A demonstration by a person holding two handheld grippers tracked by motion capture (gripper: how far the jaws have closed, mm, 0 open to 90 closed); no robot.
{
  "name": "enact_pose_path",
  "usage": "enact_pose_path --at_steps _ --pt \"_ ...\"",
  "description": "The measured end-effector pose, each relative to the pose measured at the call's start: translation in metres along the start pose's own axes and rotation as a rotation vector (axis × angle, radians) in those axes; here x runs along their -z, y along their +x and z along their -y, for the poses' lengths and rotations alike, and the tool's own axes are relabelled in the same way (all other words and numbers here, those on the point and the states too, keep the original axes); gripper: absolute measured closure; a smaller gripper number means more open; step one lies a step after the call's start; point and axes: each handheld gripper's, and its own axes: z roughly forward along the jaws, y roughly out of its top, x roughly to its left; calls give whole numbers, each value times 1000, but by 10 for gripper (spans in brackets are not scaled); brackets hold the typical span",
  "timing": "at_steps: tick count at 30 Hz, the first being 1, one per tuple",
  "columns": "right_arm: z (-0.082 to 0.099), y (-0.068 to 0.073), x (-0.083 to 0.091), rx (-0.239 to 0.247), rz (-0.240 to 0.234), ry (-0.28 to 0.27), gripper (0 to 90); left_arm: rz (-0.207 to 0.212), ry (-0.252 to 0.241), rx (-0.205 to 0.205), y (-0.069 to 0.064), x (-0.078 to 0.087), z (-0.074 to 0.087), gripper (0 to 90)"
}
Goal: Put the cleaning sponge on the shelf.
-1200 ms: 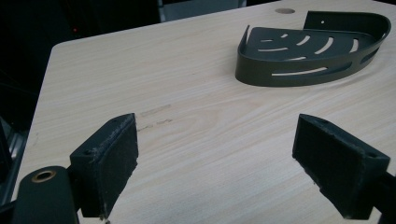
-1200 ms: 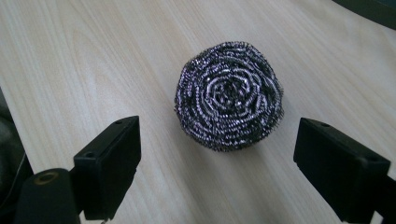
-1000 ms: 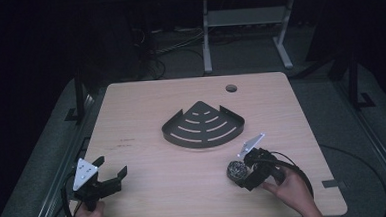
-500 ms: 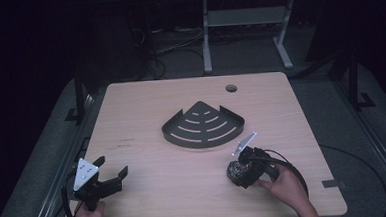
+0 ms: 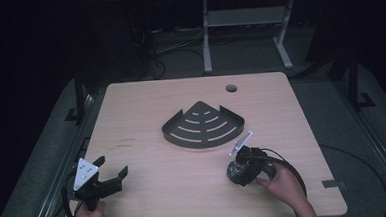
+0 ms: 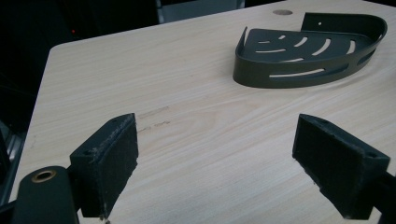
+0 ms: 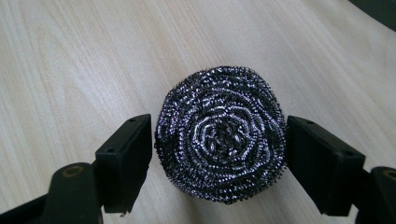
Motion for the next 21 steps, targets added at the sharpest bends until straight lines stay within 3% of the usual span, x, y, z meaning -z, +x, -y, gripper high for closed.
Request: enact_pose_path --at_steps 7,21 --pt "-2 0 0 13 0 7 306 -1 1 -2 0 0 0 137" --pt "-4 2 -1 32 1 27 339 1 3 -3 -1 -1 0 138"
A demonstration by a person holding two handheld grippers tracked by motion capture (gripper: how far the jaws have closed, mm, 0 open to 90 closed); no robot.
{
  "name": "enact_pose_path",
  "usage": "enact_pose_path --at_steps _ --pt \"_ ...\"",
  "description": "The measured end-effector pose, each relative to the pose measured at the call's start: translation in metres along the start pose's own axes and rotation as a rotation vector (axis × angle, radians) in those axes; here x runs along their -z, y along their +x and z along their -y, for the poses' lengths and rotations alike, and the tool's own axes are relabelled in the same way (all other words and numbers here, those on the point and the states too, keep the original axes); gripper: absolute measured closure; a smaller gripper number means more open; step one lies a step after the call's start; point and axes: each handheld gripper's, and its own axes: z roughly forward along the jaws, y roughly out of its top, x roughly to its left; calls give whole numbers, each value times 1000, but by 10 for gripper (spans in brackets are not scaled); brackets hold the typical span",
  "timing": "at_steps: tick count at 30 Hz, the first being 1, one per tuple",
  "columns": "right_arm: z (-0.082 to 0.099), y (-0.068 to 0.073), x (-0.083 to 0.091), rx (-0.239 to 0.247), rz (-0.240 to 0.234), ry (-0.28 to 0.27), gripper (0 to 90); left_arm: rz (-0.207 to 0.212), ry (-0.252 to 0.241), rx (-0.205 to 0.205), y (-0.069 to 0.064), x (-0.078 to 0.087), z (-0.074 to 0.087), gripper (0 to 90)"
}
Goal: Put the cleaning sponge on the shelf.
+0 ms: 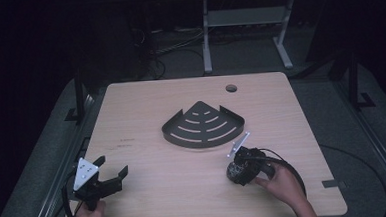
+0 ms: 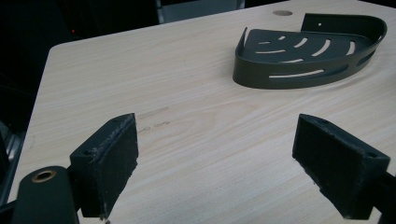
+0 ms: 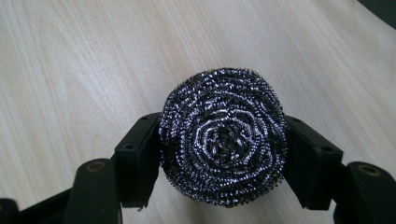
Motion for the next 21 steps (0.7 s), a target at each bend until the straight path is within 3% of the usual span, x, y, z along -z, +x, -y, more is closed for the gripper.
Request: enact_pose_path --at_steps 21 --pt "-8 -4 19 12 -21 -31 343 -2 4 1 0 -1 1 138"
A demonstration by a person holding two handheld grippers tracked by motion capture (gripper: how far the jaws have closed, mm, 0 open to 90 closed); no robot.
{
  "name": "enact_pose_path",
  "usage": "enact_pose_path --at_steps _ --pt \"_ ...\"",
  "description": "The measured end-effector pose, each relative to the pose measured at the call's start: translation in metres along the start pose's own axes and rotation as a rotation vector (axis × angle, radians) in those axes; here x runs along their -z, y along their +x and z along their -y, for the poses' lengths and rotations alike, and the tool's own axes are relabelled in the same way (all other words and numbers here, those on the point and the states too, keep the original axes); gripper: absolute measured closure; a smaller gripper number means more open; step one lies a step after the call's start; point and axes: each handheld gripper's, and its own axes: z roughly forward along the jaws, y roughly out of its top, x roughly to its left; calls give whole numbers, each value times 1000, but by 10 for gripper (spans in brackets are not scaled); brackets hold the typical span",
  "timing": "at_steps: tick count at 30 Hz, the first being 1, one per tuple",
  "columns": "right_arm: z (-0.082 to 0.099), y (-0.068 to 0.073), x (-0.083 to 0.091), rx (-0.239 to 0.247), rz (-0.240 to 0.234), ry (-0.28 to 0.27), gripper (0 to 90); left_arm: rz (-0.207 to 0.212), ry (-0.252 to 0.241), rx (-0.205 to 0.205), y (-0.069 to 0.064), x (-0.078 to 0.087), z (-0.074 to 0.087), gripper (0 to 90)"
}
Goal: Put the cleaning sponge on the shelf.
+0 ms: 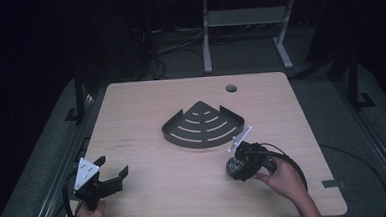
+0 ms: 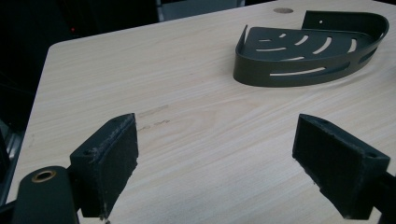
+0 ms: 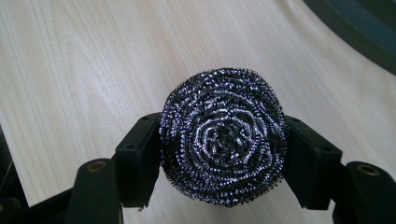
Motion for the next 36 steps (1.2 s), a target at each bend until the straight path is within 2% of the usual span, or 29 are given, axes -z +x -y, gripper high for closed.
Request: enact_pose_path --at_steps 17,36 --pt "-19 -7 14 18 -9 1 343 4 -3 -3 -1 0 -1 137" --pt "-38 -21 27 33 -26 -6 343 9 -6 -2 -2 0 -1 138"
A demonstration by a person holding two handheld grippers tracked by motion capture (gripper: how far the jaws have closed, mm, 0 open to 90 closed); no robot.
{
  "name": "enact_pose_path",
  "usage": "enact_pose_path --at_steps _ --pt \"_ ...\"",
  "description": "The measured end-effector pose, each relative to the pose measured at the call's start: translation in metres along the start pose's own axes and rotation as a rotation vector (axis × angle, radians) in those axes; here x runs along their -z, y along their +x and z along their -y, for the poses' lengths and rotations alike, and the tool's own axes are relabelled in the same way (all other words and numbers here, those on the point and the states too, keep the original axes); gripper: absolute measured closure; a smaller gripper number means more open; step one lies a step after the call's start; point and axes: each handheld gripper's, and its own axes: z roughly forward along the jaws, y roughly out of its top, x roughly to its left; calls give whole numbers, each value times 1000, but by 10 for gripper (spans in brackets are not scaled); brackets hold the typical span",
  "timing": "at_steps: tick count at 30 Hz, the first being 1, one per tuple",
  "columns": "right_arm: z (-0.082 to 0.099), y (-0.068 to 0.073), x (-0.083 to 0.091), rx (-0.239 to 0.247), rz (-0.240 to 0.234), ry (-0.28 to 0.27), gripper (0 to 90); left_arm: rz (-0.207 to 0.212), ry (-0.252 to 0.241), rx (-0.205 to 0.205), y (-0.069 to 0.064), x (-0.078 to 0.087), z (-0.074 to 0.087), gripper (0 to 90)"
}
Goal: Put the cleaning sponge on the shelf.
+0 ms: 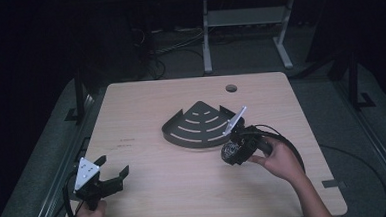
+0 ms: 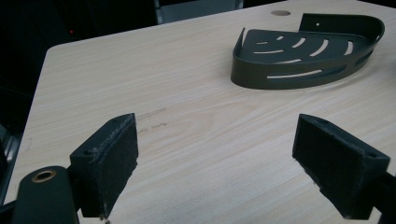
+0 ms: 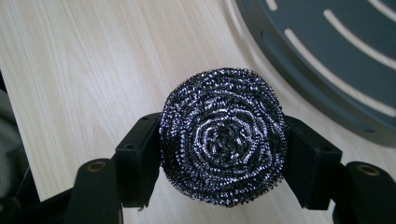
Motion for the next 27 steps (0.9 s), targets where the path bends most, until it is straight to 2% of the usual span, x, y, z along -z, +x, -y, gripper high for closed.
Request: enact_pose_path --at_steps 27 --pt "-33 -14 12 28 -9 4 343 12 5 -9 -4 -4 -3 138"
